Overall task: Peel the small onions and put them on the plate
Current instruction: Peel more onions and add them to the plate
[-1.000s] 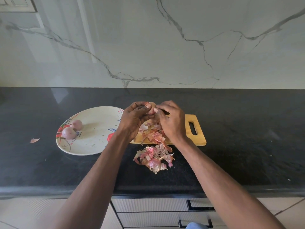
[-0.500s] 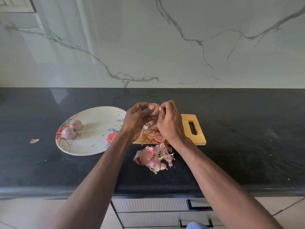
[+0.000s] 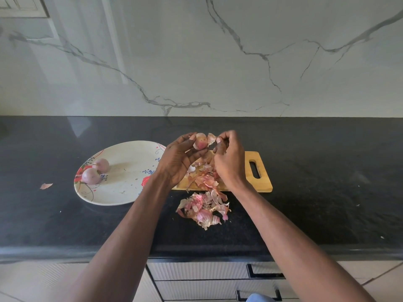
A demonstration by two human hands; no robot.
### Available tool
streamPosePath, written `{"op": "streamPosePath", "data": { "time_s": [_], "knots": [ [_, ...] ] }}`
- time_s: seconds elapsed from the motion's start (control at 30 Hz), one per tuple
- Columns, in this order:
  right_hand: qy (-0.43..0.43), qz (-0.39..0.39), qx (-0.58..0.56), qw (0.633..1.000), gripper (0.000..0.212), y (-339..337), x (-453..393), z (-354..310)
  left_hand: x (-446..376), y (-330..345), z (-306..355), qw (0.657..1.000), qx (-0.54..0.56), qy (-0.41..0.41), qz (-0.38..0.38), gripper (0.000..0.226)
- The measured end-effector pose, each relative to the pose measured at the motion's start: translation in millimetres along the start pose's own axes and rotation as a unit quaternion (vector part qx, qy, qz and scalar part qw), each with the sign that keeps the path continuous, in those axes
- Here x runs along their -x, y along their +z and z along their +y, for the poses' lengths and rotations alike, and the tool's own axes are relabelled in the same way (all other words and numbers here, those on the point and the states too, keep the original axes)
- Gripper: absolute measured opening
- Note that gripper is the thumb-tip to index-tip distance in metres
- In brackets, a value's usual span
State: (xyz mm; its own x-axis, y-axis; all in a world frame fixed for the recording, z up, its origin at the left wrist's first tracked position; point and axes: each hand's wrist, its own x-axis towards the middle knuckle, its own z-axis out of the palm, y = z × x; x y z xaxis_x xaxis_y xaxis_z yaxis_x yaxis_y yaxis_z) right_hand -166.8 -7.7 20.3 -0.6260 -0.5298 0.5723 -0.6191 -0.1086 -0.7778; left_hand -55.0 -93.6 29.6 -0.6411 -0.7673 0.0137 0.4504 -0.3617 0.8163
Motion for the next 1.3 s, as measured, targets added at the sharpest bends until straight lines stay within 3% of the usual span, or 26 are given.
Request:
{"op": "streamPosePath", "data": {
  "time_s": [0.17, 0.33, 0.53, 0.67, 0.8, 1.07, 1.3],
  "knots": [
    [-0.015, -0.002, -0.003, 1.0, 0.032, -2.7, 2.7, -6.2, 2.7, 1.8, 0.3, 1.0, -0.014, 0.009, 0.008, 0.018],
    [0.011, -0.011, -0.016, 1.0, 0.013, -4.3, 1.3, -6.6, 0.4, 0.9, 1.0, 1.0, 0.001, -0.002, 0.014, 0.022],
    [0.046, -0.072, -0.082, 0.993, 0.011, -6.3, 5.4, -14.9, 5.5, 3.5, 3.1, 1.0, -0.008, 0.01, -0.002, 0.02],
    [0.072, -0.084, -0.097, 0.989, 0.031, -7.9, 3.2, -16.7, 5.2, 2.7, 4.9, 1.0, 0.0, -0.001, -0.007, 0.02],
    [0.079, -0.085, -0.097, 0.988, 0.013, -10.8, 2.5, -18.3, 6.2, 3.5, 6.4, 1.0, 0.022, -0.011, -0.016, 0.018],
    [0.158, -0.126, -0.162, 0.966, 0.011, -11.3, 1.8, -18.3, 5.1, 1.1, 6.9, 1.0, 0.023, -0.005, -0.013, 0.019],
    [0.166, -0.107, -0.182, 0.963, 0.012, -9.3, -0.9, -18.1, 4.6, 0.7, 6.5, 0.999, 0.03, -0.015, -0.005, 0.015]
  ]
}}
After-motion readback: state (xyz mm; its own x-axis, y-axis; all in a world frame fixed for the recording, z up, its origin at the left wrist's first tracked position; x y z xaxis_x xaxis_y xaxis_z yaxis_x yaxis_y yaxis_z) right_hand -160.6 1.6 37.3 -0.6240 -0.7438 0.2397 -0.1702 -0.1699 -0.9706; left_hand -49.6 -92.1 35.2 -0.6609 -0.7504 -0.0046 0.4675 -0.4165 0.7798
